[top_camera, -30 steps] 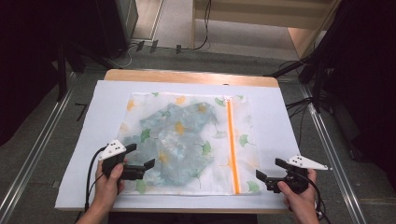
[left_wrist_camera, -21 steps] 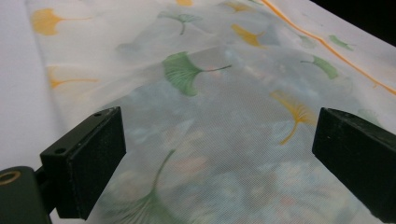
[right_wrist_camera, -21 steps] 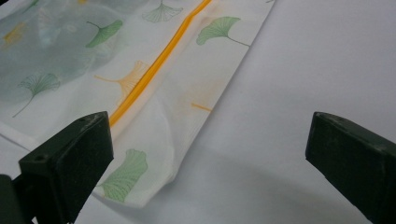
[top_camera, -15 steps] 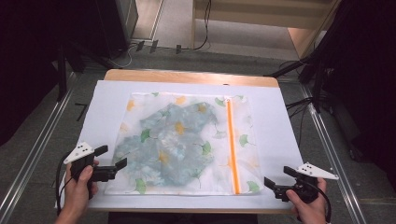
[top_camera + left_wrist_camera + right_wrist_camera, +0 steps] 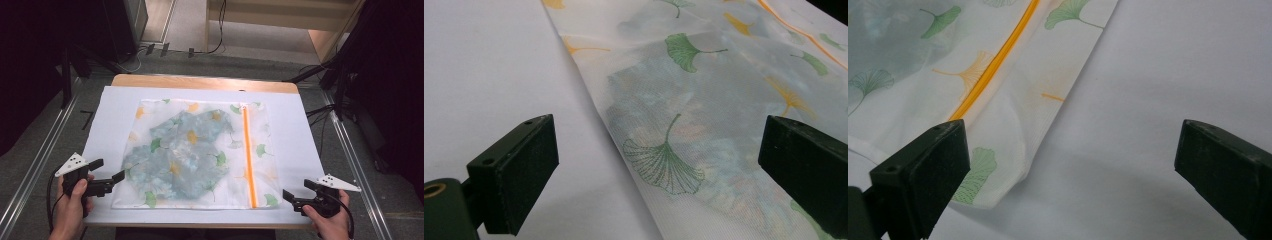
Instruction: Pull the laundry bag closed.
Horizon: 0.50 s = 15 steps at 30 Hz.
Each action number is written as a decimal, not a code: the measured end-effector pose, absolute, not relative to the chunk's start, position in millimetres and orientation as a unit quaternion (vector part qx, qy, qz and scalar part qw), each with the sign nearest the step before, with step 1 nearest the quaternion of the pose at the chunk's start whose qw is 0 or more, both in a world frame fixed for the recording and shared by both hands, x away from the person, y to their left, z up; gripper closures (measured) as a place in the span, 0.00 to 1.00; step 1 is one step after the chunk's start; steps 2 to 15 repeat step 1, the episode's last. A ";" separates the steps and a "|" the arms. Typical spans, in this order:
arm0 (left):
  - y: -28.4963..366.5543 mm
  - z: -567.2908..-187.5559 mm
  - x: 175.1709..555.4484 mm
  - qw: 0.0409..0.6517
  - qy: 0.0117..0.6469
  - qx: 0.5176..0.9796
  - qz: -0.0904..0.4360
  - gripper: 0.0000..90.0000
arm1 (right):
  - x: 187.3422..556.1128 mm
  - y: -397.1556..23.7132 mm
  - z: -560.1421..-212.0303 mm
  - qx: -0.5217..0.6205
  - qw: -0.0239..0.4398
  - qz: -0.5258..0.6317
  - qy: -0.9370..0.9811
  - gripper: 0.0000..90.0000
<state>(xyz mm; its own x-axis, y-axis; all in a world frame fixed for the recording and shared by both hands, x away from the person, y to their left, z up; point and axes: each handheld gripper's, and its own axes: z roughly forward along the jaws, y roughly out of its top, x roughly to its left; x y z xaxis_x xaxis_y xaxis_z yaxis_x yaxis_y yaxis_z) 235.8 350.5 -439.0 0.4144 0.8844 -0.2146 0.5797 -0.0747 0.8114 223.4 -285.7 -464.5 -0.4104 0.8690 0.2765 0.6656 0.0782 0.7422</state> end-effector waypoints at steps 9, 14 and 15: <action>349.5 -439.6 236.7 0.442 0.515 0.714 0.170 0.03 | 223.6 -284.7 -464.7 0.527 0.120 0.424 0.727 0.02; 349.5 -439.6 236.7 0.442 0.515 0.714 0.170 0.03 | 223.6 -284.7 -464.7 0.527 0.120 0.424 0.727 0.02; 349.5 -439.6 236.7 0.442 0.515 0.714 0.170 0.03 | 223.6 -284.7 -464.7 0.527 0.120 0.424 0.727 0.02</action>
